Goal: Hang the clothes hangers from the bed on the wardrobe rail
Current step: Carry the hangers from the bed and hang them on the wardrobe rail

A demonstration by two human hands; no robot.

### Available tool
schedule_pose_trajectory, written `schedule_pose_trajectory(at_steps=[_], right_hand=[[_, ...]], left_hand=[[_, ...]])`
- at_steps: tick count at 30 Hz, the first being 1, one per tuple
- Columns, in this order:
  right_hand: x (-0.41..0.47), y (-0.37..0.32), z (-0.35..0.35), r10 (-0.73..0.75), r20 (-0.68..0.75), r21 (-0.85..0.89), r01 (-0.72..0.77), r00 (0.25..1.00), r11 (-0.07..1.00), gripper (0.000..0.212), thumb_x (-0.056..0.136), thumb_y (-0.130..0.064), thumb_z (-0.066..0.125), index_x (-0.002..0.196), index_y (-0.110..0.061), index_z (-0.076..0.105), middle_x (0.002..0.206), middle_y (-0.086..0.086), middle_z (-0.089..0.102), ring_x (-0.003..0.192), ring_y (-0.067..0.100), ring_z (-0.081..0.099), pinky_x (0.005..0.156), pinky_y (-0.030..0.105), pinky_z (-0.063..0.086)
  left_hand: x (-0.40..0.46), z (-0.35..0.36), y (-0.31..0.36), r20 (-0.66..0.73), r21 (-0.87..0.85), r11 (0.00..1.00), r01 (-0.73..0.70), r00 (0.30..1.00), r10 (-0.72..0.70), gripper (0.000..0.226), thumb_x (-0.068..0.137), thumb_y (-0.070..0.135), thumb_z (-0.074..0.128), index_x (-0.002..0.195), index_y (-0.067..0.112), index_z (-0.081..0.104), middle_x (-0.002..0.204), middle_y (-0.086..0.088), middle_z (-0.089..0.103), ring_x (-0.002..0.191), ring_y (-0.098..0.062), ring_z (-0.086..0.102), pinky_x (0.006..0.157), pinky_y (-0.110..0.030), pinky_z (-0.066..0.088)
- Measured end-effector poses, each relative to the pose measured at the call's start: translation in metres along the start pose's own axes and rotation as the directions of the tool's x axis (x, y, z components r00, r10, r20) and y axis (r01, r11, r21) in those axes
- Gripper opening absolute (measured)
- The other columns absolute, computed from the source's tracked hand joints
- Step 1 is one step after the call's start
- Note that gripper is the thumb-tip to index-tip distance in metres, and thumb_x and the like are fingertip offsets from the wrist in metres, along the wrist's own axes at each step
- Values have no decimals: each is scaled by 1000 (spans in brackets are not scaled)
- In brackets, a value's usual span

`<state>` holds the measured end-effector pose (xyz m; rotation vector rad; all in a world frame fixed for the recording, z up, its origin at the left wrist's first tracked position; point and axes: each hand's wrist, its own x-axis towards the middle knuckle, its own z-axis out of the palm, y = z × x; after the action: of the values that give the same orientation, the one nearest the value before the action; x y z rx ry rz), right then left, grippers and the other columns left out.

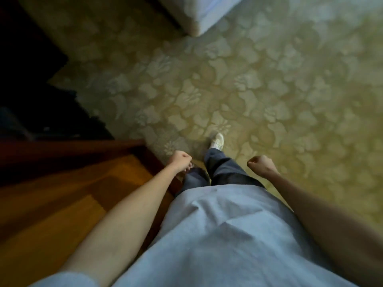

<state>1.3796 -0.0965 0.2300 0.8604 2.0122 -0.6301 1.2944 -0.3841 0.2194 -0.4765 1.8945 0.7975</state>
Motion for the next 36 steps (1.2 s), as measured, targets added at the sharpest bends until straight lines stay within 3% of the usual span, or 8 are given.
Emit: schedule_pose_trajectory(at_steps=[3, 10, 14, 19, 23, 26, 29, 36], right_hand=[[-6, 47, -1, 140, -25, 163, -134, 990, 977, 28, 90, -16, 59, 99, 7, 72, 98, 26, 72, 94, 41, 68, 67, 37, 49], [10, 106, -12, 320, 127, 393, -344, 939, 853, 27, 89, -20, 61, 88, 4, 74, 77, 13, 70, 81, 33, 69, 66, 32, 50], [54, 82, -69, 253, 113, 452, -276, 961, 848, 27, 90, -21, 60, 77, -1, 71, 76, 12, 66, 71, 26, 62, 72, 42, 56], [120, 12, -169, 74, -9, 511, -59, 997, 857, 29, 94, -22, 61, 96, 3, 74, 91, 20, 73, 78, 25, 65, 73, 35, 53], [171, -49, -253, -44, -84, 513, 81, 995, 855, 26, 93, -24, 60, 98, -3, 75, 94, 13, 74, 84, 22, 68, 75, 35, 54], [212, -77, -307, -94, -120, 477, 140, 988, 867, 23, 92, -22, 60, 98, -7, 76, 94, 7, 74, 87, 21, 67, 74, 30, 51], [253, -83, -357, -68, -76, 464, 95, 995, 881, 20, 93, -20, 60, 101, -8, 74, 94, 7, 72, 88, 21, 66, 75, 30, 51], [321, -42, -470, 179, 17, 462, -167, 984, 871, 21, 91, -21, 61, 84, -7, 75, 83, 11, 73, 78, 25, 67, 77, 38, 56]], left_hand=[[22, 11, 74, 96, 139, 986, -96, 992, 84, 21, 100, 12, 55, 83, 8, 66, 67, -4, 66, 52, -12, 59, 41, -18, 46], [50, 21, 200, 193, 405, 885, -230, 968, 164, 18, 100, 15, 56, 88, 11, 69, 75, -4, 71, 58, -13, 63, 49, -22, 47], [64, -4, 232, 87, 480, 859, -176, 984, 152, 18, 99, 13, 57, 89, 10, 72, 82, -9, 73, 67, -17, 66, 51, -23, 50], [80, -39, 248, -43, 469, 882, -39, 997, 67, 25, 97, 8, 57, 76, 8, 70, 79, -13, 71, 52, -13, 60, 38, -17, 46], [97, -60, 270, -66, 460, 887, 39, 998, -10, 19, 98, 8, 58, 87, 5, 73, 64, -5, 63, 40, -9, 51, 32, -15, 37], [123, -70, 301, -27, 469, 880, 75, 997, -71, 21, 101, 9, 55, 87, 4, 70, 69, -4, 62, 42, -8, 56, 35, -14, 40], [155, -75, 358, -28, 439, 895, 76, 997, -71, 28, 101, 8, 53, 77, 9, 67, 70, -2, 62, 37, 1, 58, 34, -9, 39], [229, -63, 566, 74, 425, 905, -27, 997, -5, 26, 95, 9, 56, 74, 7, 70, 73, -9, 66, 64, -18, 58, 54, -21, 47]])
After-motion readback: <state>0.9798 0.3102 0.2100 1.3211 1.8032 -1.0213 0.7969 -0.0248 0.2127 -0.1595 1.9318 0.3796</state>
